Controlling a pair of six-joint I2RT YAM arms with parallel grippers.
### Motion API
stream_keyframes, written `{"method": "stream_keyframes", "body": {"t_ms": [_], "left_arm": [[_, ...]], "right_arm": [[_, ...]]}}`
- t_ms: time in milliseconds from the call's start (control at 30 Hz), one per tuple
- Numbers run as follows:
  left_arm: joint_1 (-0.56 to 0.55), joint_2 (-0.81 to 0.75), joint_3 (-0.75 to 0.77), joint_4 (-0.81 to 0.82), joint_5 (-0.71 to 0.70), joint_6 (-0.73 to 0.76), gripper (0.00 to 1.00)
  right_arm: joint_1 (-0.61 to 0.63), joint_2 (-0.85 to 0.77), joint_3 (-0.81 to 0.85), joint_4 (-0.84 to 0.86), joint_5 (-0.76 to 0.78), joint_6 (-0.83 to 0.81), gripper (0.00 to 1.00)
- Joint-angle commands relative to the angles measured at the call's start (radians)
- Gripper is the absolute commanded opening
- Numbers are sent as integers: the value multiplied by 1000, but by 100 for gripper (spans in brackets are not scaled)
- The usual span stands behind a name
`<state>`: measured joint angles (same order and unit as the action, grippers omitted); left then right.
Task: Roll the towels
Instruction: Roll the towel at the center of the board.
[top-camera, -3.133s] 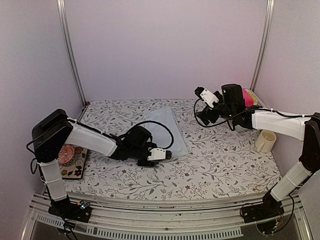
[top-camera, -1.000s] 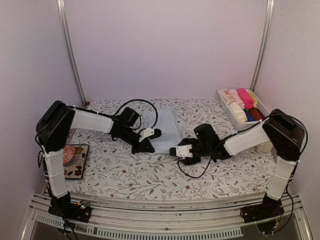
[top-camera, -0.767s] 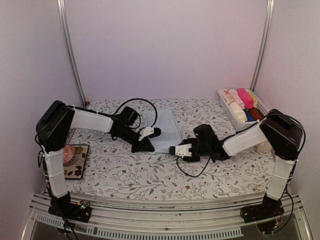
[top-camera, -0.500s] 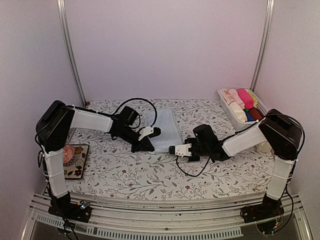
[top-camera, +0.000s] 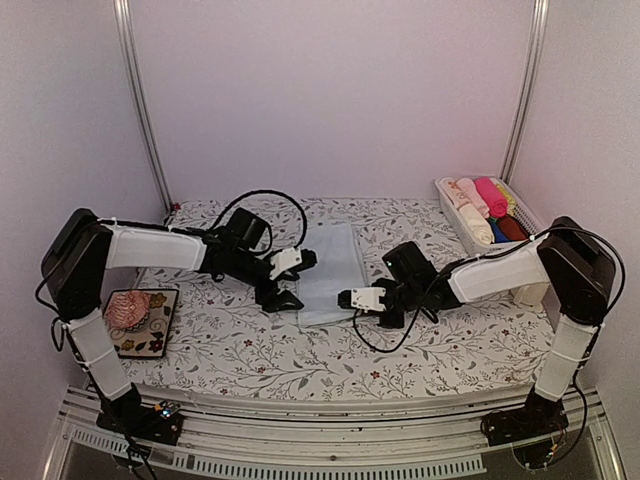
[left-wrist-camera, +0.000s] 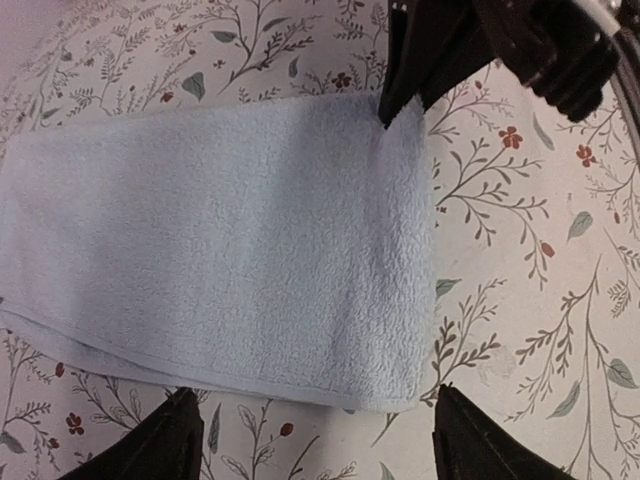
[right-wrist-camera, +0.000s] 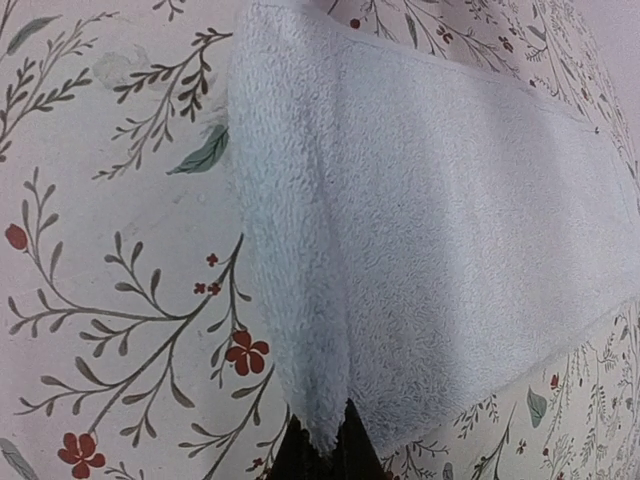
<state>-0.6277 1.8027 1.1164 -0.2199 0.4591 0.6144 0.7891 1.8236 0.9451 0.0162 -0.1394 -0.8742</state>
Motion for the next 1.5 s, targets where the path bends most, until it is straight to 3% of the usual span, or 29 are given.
{"method": "stream_keyframes", "body": {"t_ms": [0,333,567,967,1233,1367,1467], "left_arm": [[-89,-51,-97,72,-99,-19,80],[-156,-158,-250,207,-159,-6,81],[-196,-138,-256,248,-261,-15,79],[-240,-114,-289,297,-284,2,76],[-239,2,-211,311,-428,-14,63],[-232,14,-198,319,-427,-21,49],[-220,1,-201,314,-410,-27,44]], "right_arm": [[13,-51,40,-153,-102,106,2],[13,74,173,-315,-214,283,2],[-18,115,227,-370,-278,335,2],[-88,164,316,-441,-380,392,3],[-101,204,351,-461,-390,397,3],[-107,209,354,-463,-384,396,3],[-113,209,355,-461,-375,402,3]]}}
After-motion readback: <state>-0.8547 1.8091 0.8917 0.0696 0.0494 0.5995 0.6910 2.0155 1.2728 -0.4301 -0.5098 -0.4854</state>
